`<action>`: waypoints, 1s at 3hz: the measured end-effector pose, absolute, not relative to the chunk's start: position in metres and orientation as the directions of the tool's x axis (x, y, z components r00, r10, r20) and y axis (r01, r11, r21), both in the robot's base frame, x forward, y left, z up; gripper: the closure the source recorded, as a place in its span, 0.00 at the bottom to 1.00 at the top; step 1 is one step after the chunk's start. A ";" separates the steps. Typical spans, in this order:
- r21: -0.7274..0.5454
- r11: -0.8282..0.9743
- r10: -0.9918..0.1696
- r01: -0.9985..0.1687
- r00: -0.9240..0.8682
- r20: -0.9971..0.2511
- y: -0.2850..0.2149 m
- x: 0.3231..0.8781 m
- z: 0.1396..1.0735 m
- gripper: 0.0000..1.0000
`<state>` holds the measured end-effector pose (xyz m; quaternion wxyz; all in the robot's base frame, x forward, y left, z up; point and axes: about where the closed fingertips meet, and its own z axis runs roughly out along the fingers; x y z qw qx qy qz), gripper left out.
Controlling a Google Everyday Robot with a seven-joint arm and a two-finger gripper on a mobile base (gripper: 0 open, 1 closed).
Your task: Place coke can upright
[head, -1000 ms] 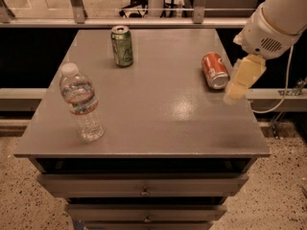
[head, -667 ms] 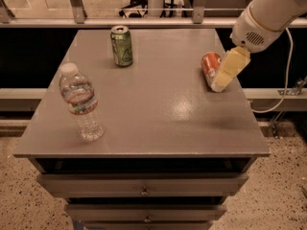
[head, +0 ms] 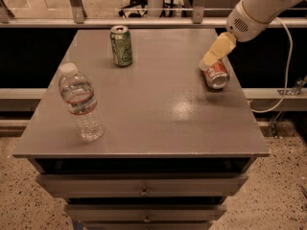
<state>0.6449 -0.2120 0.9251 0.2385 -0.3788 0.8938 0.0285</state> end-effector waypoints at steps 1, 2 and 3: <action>-0.082 0.811 -0.547 -0.579 -0.703 -0.455 -0.212 0.662 0.918 0.00; -0.049 0.872 -0.453 -0.488 -0.764 -0.459 -0.203 0.673 0.911 0.00; -0.037 0.907 -0.388 -0.419 -0.801 -0.455 -0.187 0.683 0.904 0.00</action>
Offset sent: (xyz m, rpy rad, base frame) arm 0.0413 0.0191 -0.0177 0.1135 0.0512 -0.4083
